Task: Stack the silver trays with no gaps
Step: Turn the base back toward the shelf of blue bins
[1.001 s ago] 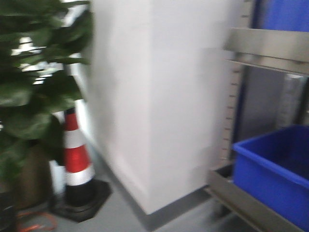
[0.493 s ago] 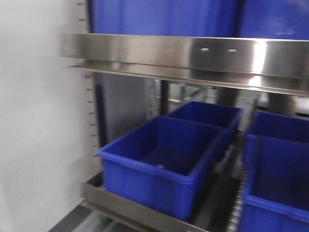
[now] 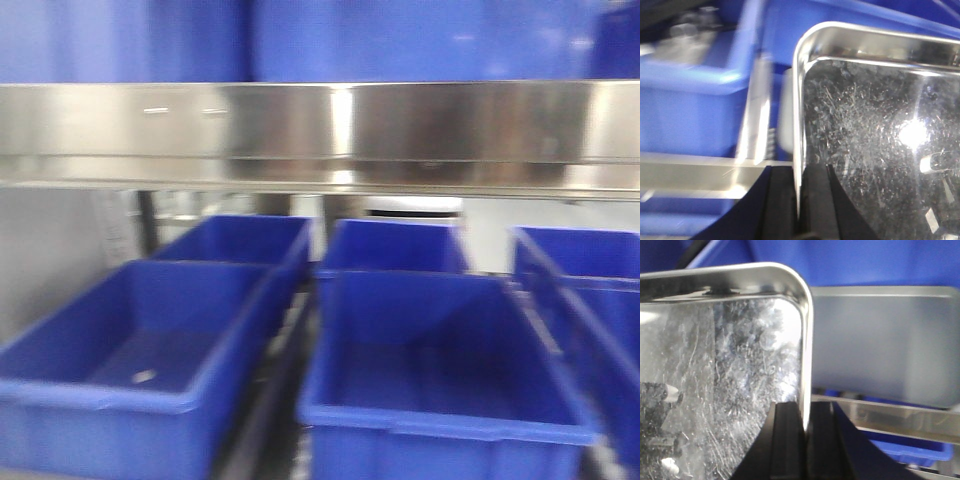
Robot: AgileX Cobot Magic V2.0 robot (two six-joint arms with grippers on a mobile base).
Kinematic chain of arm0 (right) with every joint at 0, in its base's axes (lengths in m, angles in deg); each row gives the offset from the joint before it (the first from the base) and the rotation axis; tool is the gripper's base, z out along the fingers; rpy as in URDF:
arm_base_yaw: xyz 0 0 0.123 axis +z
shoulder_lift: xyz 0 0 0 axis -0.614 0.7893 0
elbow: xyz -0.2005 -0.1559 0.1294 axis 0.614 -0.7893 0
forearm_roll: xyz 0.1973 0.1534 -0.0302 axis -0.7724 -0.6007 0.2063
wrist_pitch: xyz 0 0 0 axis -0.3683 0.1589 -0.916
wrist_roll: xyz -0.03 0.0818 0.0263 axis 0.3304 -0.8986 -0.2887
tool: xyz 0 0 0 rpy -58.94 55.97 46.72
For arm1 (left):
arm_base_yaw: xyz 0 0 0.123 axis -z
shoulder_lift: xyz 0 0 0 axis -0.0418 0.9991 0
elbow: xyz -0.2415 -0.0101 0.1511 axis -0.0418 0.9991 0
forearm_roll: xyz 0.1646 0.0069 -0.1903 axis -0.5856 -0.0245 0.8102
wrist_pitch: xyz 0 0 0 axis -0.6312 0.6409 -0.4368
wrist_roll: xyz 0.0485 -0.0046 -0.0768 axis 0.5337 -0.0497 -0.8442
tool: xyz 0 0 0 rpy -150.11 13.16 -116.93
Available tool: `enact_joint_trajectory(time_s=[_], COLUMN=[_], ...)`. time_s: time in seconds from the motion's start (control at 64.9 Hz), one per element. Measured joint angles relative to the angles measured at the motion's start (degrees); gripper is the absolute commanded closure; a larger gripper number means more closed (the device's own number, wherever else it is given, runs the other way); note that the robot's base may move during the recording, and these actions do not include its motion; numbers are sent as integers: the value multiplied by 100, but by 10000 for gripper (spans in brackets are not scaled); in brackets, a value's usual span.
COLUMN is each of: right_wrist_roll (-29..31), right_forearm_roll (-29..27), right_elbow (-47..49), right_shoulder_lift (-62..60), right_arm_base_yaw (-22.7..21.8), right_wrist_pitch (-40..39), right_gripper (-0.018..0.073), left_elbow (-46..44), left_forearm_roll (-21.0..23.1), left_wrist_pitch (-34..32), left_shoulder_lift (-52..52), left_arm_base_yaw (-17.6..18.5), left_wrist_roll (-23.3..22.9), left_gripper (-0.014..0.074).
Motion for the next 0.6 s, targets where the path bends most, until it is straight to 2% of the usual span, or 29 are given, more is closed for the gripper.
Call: enact_joint_trajectory(time_s=[0.601], right_wrist_roll=[0], right_forearm_roll=[0], right_elbow=[0], right_shoulder_lift=[0], right_arm_base_yaw=[0], right_wrist_pitch=[0], right_gripper=[627], left_elbow=[0], left_forearm_roll=[-11], left_wrist_pitch=[0], left_shoulder_lift=[0], left_arm_base_yaw=[0], left_wrist_roll=[0], left_gripper=[613])
